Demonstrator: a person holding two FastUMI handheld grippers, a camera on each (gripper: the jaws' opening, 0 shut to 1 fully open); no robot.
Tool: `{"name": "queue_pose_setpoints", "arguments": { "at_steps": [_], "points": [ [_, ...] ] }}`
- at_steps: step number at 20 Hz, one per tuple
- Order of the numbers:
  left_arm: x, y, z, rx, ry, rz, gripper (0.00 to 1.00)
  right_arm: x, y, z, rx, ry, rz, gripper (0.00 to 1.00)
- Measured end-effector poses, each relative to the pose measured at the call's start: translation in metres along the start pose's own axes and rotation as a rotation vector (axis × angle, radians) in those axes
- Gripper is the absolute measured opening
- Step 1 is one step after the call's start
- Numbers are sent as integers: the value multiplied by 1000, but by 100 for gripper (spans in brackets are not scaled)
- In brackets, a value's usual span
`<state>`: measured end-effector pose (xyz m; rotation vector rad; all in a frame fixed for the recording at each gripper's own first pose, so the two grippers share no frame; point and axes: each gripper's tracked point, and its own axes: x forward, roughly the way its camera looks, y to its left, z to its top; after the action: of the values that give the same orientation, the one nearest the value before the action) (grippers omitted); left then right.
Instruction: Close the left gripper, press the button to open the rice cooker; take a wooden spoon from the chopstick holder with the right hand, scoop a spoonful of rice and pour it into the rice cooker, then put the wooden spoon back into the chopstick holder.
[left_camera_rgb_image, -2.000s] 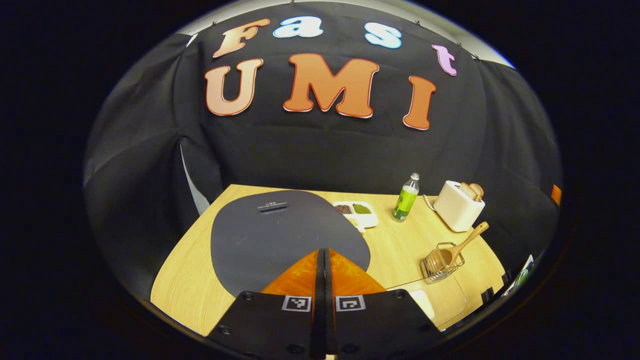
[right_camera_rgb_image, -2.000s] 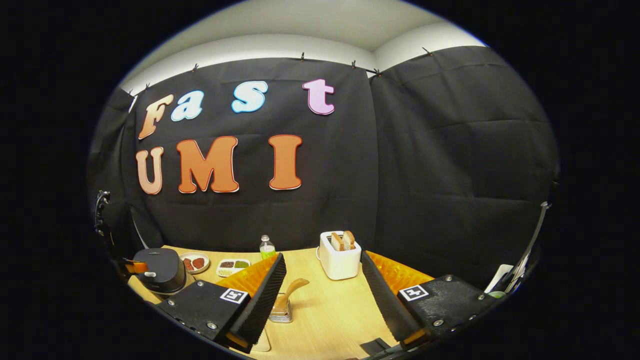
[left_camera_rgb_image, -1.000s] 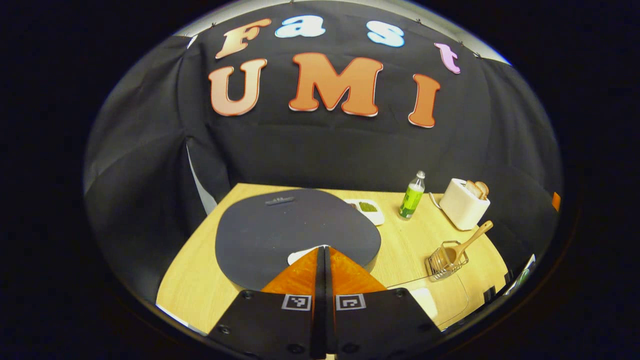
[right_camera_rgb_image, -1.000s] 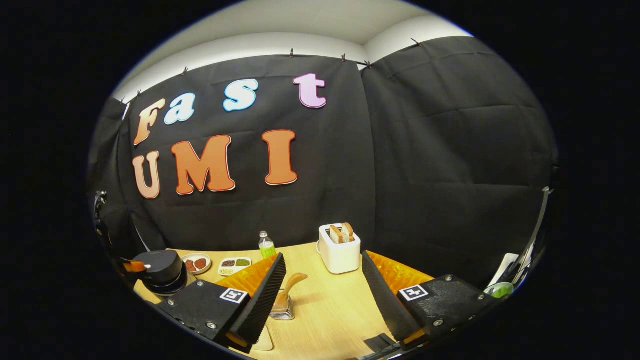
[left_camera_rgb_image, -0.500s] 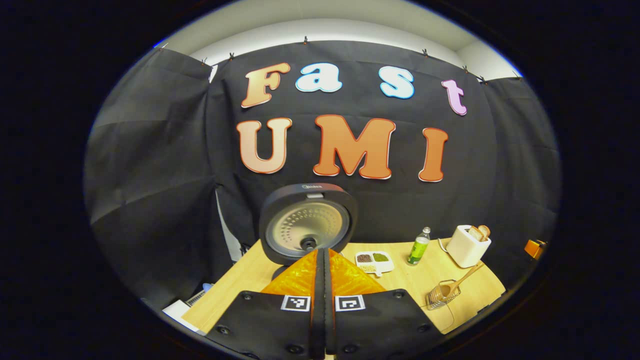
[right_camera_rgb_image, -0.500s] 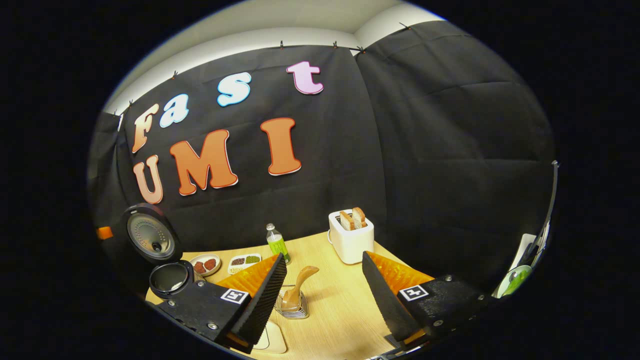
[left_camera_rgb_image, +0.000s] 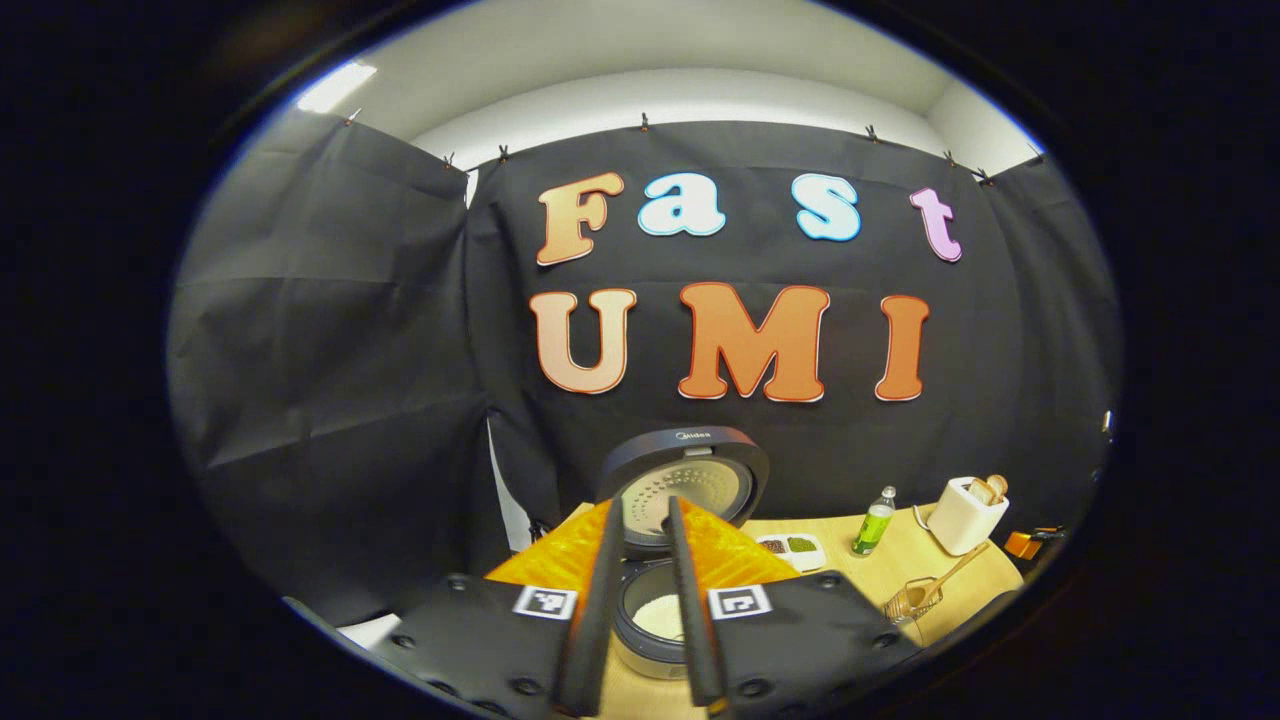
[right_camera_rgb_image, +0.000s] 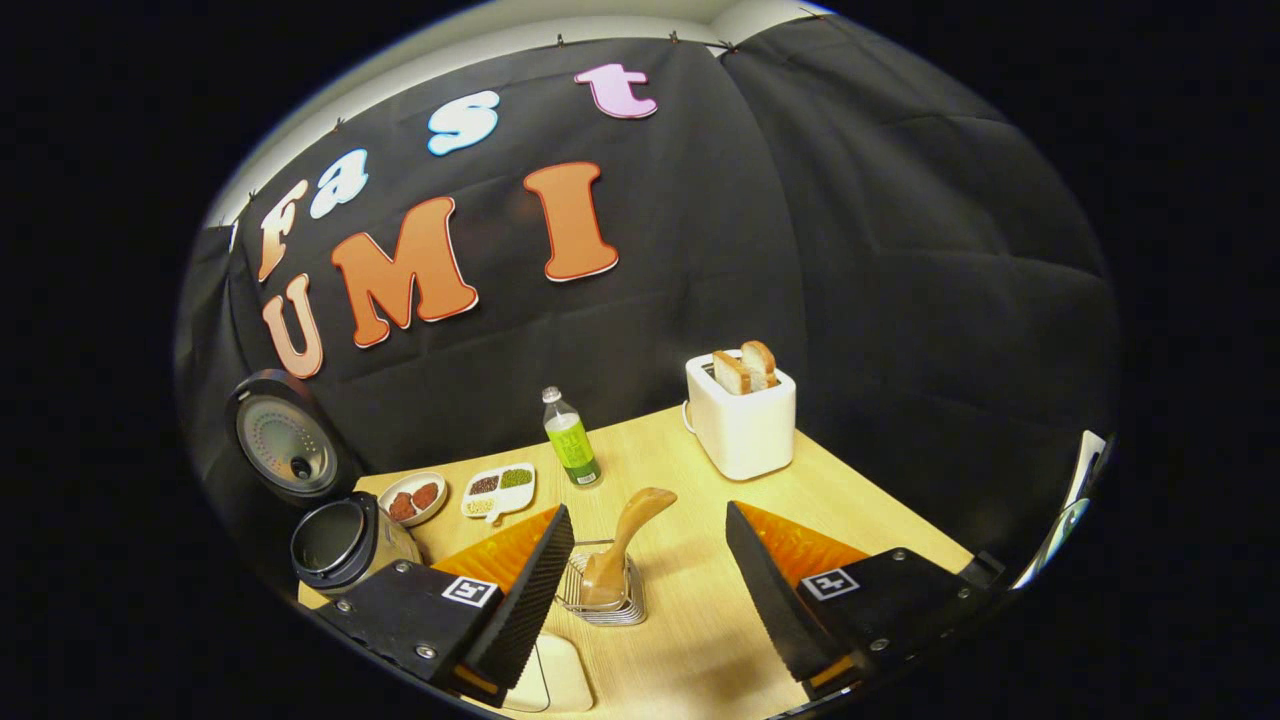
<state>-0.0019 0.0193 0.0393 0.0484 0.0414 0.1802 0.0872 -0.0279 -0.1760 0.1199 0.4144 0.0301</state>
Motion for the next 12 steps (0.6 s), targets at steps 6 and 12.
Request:
{"name": "queue_pose_setpoints", "arguments": {
  "at_steps": [6,12],
  "points": [
    [-7,27,2,-17,-16,74,71,47,11,-37,21,112,19,93],
    [-17,55,-3,4,-15,171,94,90,14,-58,60,185,-1,69]
  ]
}}
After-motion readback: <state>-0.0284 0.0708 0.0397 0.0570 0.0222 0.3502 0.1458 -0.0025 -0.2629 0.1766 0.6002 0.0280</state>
